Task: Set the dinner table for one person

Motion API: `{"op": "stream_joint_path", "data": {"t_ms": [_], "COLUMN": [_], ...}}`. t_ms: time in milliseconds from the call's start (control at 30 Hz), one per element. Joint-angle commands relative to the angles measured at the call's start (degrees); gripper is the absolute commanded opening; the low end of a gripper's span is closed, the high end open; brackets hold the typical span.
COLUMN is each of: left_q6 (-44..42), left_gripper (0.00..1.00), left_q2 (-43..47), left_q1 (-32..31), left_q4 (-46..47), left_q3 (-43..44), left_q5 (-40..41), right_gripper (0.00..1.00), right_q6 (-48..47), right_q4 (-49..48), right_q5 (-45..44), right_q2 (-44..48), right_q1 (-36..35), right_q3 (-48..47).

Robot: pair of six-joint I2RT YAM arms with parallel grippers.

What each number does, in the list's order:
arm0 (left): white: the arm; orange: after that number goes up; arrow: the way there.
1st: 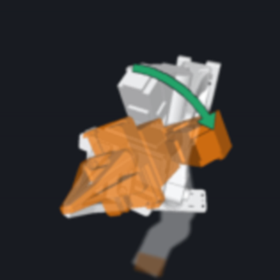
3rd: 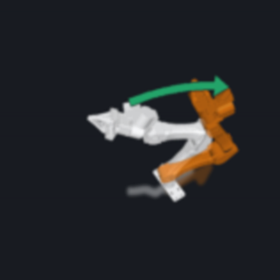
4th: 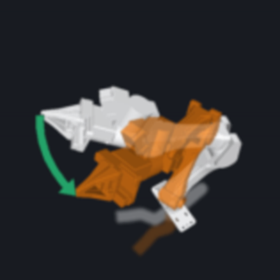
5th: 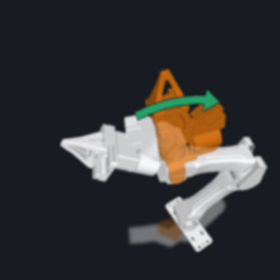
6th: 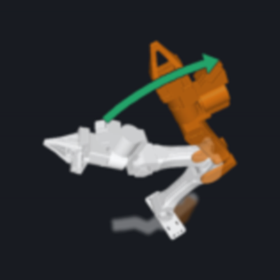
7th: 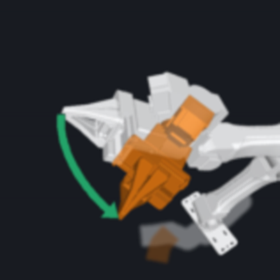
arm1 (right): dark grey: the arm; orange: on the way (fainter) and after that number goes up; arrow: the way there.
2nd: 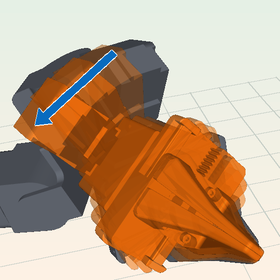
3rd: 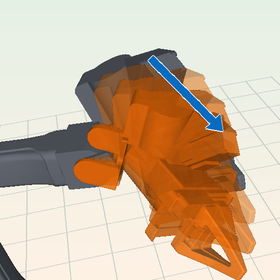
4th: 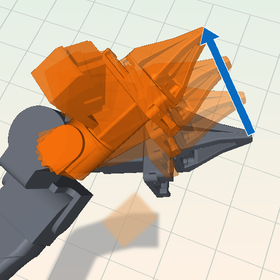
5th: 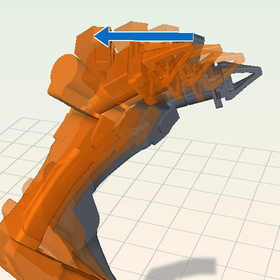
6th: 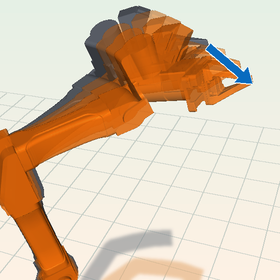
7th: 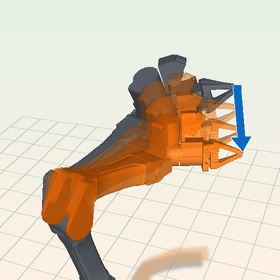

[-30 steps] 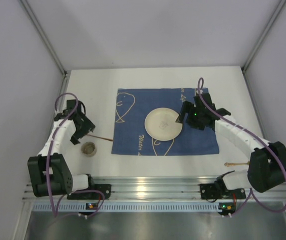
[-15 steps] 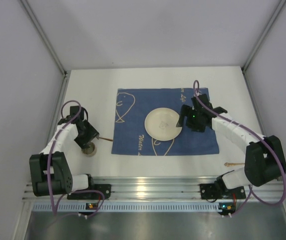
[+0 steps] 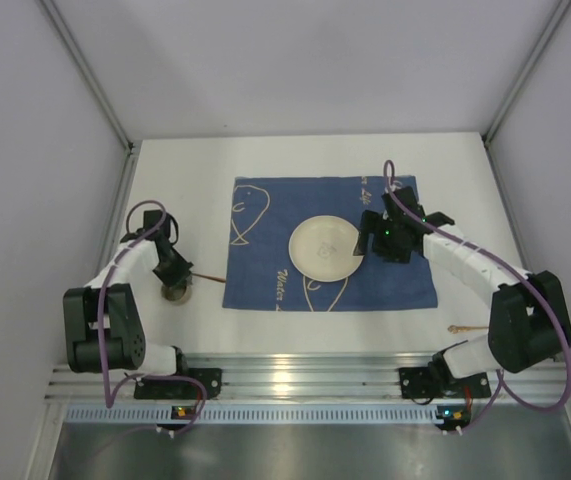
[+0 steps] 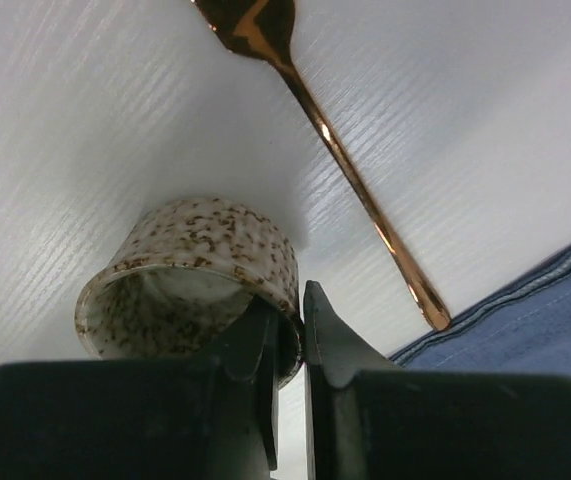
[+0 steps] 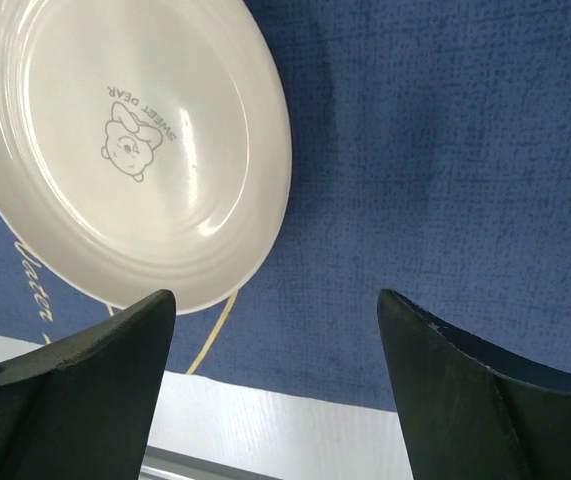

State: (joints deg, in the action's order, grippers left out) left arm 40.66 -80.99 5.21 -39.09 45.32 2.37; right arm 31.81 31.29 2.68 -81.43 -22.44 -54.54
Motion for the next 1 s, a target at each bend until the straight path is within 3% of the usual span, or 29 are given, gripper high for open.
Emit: {"op": "stream_joint_path", "data": {"t_ms": [0, 133, 400, 567, 800, 967], "left_q6": [1.61, 6.08, 28.13, 43.15, 51.79, 54.08], "left_gripper": [0.0, 0.0, 0.0, 0.0, 0.0, 0.0], "left_q2": [-0.4, 1.45, 0.93, -0.92, -4.87, -5.14], "left_q1": [0.06, 0.06, -1.52, -6.95, -11.27, -13.91], "left_q4": [0.69, -1.07, 7.17, 25.33, 36.87, 38.56], "left_q3": [4.14, 9.78, 15.06, 15.14, 19.01, 19.28], "left_q5": [-2.02, -8.84, -24.51, -32.42, -39.63, -40.96], "right_gripper": [0.82, 0.83, 0.84, 0.85, 0.91, 0.92], "right_q6": [-3.24, -6.84, -10.02, -10.72, -8.52, -6.86], "right_q4": [0.88, 0.09, -1.84, -2.11, -7.73, -8.87], "right_q5": [0.13, 2.94, 1.38, 2.33, 10.05, 11.91], "right_q2": [3.03, 3.47, -2.84, -9.97, -17.35, -20.78], "right_q1": [-0.67, -5.4, -16.23, -20.1, -20.01, -19.93], "right_q3": [-4.42, -10.73, -25.68, -34.92, -39.41, -42.13]}}
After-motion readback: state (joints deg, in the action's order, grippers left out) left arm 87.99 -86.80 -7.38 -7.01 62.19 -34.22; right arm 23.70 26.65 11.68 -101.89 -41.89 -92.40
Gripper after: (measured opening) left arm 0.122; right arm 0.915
